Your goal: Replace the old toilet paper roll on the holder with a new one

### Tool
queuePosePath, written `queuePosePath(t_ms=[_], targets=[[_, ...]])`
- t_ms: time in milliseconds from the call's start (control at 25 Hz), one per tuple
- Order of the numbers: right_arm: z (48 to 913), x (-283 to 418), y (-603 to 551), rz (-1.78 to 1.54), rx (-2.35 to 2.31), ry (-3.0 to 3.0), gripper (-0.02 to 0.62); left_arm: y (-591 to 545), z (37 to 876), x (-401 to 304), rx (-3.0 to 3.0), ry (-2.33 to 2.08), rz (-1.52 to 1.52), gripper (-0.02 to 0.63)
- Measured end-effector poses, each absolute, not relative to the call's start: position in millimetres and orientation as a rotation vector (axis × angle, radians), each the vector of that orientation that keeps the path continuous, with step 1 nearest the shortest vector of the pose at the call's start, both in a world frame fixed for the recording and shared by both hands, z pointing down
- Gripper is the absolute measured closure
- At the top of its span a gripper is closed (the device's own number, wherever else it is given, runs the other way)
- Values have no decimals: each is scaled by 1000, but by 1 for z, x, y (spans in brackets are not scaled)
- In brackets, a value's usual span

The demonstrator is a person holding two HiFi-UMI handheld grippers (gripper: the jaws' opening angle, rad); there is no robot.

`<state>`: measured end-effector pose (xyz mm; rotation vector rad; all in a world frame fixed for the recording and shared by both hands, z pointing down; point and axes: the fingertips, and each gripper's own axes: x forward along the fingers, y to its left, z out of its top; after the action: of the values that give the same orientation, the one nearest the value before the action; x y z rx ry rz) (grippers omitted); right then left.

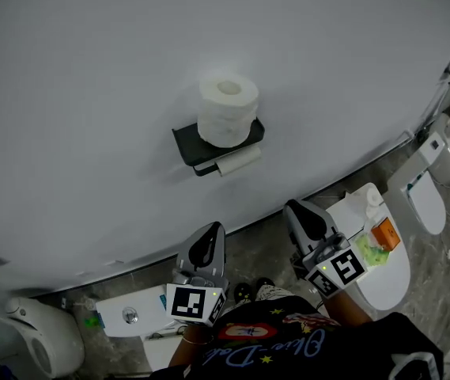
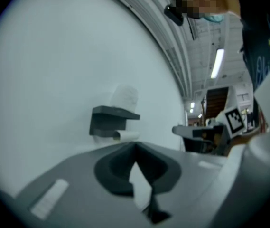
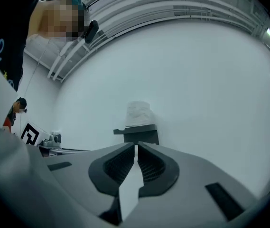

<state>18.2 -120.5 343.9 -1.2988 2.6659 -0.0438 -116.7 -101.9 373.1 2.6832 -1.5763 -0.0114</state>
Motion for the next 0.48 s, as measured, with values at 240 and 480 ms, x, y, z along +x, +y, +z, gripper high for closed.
queuePosePath(t_ms=[240,480], targets=[[346,22,-143,-68,-1275,2714,581,-134,382,-103,2497,-1456,-276,615],[338,37,-149,-40,-1270,2702,581,-175,397,-77,2080,-1084,-790,501]])
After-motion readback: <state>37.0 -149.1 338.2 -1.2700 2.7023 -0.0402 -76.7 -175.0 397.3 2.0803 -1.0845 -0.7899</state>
